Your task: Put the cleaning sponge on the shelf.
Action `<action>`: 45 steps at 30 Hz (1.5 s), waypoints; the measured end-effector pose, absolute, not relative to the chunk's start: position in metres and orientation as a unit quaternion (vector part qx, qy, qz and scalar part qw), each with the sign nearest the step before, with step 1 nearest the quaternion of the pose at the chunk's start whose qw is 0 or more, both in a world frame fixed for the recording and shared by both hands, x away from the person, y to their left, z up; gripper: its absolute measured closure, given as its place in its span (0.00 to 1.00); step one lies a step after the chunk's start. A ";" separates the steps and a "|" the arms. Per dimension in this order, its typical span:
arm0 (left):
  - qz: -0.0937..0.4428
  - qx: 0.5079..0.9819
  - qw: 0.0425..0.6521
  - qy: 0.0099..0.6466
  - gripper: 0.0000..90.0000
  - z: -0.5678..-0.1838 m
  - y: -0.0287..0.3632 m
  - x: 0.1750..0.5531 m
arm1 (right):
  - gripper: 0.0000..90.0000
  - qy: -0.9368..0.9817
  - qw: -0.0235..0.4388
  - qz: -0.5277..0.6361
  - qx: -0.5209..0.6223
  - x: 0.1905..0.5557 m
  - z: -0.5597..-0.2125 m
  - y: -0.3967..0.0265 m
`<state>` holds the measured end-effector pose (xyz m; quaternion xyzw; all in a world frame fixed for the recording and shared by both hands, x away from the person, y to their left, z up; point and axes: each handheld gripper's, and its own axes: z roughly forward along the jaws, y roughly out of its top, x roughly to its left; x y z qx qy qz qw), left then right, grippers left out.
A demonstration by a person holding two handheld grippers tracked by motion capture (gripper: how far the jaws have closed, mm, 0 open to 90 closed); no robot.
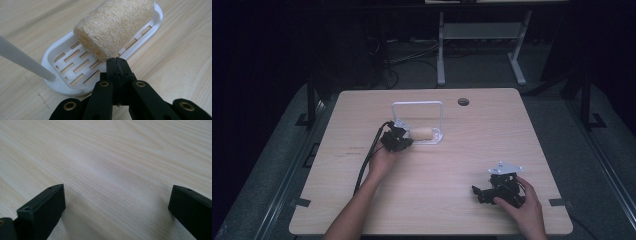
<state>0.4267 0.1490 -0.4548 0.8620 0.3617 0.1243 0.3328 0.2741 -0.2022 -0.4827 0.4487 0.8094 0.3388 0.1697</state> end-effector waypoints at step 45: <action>0.134 0.867 0.350 0.327 0.17 -0.434 0.181 0.363 | 0.01 0.810 0.170 0.338 0.447 0.274 -0.483 -0.202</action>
